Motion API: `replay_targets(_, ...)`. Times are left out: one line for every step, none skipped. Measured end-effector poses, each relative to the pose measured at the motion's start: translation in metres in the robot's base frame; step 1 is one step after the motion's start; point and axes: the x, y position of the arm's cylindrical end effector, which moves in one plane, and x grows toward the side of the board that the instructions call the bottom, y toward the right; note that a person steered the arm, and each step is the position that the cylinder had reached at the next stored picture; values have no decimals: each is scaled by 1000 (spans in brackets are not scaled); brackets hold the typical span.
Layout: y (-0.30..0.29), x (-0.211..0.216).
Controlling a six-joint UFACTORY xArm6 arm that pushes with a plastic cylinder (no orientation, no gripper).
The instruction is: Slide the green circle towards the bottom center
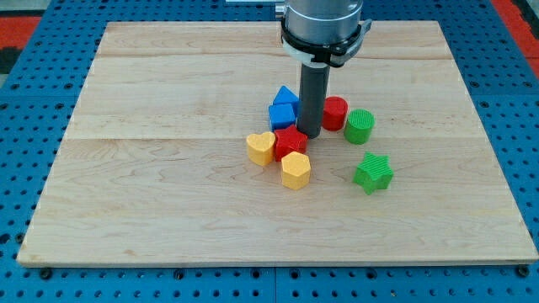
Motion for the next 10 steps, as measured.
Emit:
replay_targets(28, 0)
replay_targets(51, 0)
replay_targets(34, -10)
replay_targets(60, -23)
replay_targets(85, -33)
replay_targets(112, -3)
replay_targets(138, 29)
replay_targets(139, -6)
replay_targets(157, 27)
replay_targets(162, 48)
